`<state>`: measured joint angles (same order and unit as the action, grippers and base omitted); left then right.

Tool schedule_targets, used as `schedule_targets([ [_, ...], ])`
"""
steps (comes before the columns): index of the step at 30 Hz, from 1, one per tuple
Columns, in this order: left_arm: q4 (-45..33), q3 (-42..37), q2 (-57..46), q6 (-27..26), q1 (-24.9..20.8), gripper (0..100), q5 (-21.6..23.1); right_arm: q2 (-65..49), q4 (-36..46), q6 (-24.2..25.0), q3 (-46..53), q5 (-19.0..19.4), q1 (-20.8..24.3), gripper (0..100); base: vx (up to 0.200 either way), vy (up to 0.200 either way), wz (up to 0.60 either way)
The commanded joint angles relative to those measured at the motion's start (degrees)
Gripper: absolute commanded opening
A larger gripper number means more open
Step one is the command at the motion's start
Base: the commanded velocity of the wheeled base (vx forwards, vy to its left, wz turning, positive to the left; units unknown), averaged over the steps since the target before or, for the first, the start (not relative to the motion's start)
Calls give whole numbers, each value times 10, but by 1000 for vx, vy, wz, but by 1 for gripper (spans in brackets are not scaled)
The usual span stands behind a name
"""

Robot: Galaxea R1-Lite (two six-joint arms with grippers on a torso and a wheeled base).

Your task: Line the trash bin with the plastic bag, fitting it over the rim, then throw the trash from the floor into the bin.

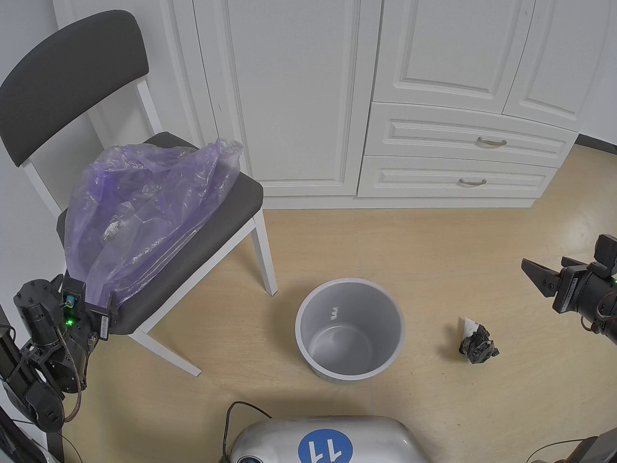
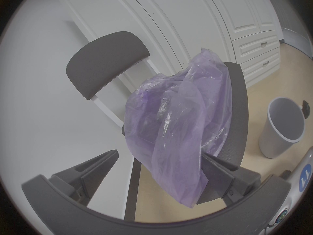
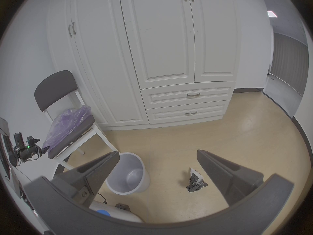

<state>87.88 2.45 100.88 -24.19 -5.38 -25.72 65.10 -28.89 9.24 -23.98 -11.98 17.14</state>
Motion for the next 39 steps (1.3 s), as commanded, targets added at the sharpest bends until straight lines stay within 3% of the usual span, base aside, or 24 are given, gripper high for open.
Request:
schedule_targets([
  [1, -1, 5, 5, -1, -1, 100, -1, 1, 0, 0, 0, 0, 0, 100, 0, 0, 0],
  [10, 0, 39, 72, 26, 5, 100, -24, 0, 0, 1, 0, 1, 0, 100, 0, 0, 0],
  [26, -3, 27, -28, 20, 10, 100, -18, 1, 1, 1, 1, 2, 0, 100, 0, 0, 0],
  [35, -3, 26, -36, 26, 34, 100, 28, 0, 1, 1, 0, 2, 0, 100, 0, 0, 0],
  [39, -10, 7, -48, 28, 29, 100, 94, 0, 1, 1, 1, 2, 0, 100, 0, 0, 0],
])
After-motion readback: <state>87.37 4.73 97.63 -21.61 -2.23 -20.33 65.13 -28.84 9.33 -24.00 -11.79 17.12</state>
